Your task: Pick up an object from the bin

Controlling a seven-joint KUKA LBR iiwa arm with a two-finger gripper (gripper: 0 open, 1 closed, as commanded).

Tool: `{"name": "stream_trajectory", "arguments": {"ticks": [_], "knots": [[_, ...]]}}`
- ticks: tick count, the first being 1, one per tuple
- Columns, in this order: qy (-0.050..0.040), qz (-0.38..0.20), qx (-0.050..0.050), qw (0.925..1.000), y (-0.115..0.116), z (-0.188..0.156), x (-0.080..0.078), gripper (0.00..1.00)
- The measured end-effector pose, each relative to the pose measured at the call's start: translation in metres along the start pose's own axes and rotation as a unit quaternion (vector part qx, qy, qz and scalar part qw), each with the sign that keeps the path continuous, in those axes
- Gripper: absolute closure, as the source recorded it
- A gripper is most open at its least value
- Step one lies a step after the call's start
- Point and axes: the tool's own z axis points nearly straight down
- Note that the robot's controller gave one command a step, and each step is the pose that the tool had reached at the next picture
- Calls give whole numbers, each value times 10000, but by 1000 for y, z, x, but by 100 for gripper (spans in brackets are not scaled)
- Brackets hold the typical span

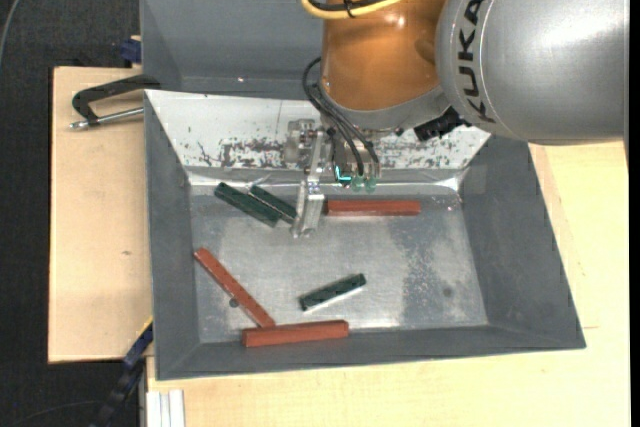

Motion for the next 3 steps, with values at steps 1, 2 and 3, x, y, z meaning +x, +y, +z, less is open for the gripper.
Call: {"name": "stream_trajectory", "arguments": {"ticks": [1, 2, 3], "knots": [[-21, -574, 1, 9983, -40, 133, -1, 0], [-63, -1155, 0, 9933, -53, 166, -37, 0], [-63, -1152, -5, 9933, -52, 165, -37, 100]]}}
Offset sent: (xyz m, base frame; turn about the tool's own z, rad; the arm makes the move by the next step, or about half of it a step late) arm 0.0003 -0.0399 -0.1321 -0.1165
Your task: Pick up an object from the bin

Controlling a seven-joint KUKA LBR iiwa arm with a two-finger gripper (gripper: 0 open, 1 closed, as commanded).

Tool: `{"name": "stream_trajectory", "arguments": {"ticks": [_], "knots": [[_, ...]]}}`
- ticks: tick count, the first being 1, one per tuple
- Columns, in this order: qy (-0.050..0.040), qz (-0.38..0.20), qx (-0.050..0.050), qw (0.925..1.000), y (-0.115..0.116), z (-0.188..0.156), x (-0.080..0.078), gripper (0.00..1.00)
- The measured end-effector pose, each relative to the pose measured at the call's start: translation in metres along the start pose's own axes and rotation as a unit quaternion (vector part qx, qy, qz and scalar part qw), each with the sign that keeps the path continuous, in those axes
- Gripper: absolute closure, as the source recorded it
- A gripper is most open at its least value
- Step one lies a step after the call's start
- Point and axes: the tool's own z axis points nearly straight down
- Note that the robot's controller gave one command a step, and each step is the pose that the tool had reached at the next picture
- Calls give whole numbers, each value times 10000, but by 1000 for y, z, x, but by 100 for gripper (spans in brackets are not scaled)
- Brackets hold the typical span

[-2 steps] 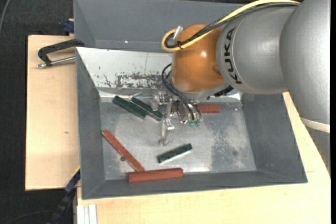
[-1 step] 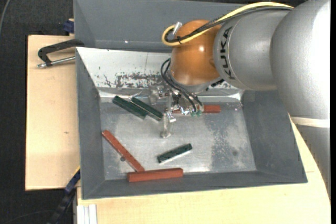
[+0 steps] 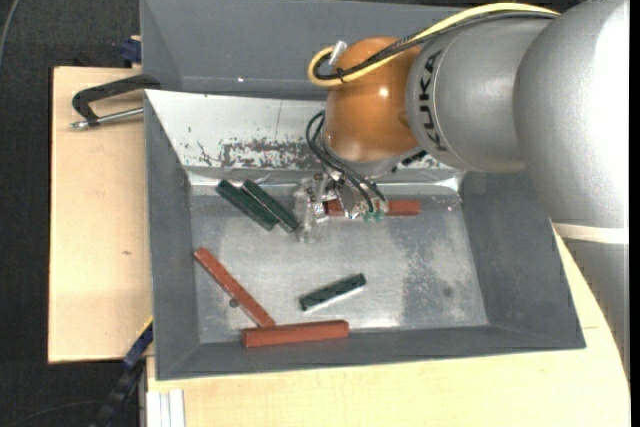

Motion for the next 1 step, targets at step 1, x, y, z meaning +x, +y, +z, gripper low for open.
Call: {"name": "stream_trajectory", "arguments": {"ticks": [1], "knots": [[2, 1, -1, 10000, 0, 0, 0, 0]]}}
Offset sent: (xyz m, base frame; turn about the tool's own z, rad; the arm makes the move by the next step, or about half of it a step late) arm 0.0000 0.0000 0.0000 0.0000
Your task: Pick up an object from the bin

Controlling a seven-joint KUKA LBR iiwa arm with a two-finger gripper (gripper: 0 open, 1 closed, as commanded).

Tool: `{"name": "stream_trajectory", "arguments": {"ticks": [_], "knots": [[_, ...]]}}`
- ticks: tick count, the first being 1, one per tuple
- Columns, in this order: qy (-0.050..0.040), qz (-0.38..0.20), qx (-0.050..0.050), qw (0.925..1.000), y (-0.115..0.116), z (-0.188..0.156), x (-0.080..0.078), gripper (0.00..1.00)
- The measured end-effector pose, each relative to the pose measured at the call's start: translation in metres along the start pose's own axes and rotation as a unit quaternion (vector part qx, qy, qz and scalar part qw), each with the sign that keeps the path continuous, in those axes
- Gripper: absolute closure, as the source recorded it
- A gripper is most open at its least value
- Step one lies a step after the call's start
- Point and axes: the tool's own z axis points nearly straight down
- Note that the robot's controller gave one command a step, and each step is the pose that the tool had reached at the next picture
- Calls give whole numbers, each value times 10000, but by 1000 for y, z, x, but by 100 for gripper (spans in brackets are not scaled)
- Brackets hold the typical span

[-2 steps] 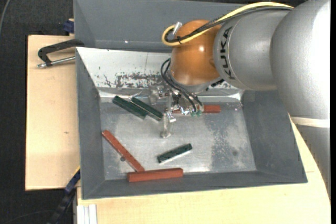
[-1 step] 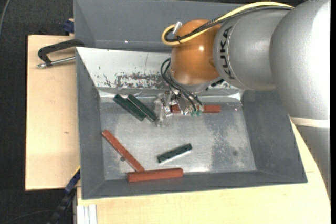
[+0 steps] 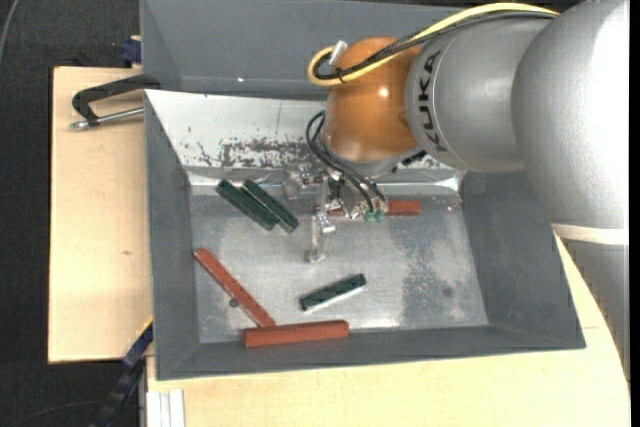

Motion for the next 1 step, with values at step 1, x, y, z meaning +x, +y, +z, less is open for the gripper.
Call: {"name": "stream_trajectory", "arguments": {"ticks": [1], "knots": [[24, -1073, 7, 9942, -81, 0, 37, 0]]}}
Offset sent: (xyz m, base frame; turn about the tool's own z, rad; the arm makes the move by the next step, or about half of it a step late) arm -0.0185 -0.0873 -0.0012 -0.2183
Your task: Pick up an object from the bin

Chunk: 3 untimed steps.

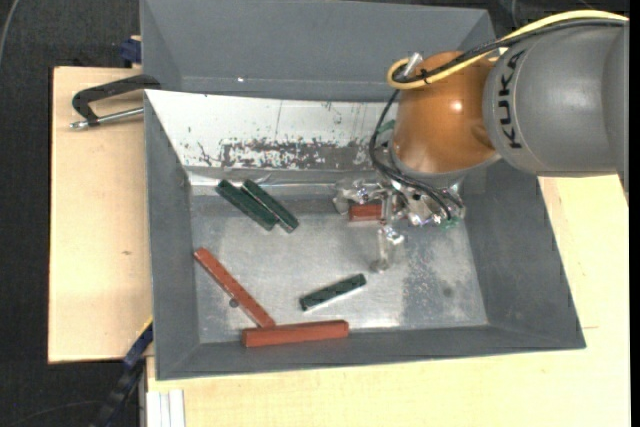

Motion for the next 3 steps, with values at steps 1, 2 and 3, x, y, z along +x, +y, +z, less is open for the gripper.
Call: {"name": "stream_trajectory", "arguments": {"ticks": [1, 2, 3], "knots": [[17, -674, -26, 9977, 74, 1, 40, 0], [3, -798, -18, 9968, 127, 0, 39, 0], [-25, -857, -5, 9963, 123, -5, -18, 0]]}}
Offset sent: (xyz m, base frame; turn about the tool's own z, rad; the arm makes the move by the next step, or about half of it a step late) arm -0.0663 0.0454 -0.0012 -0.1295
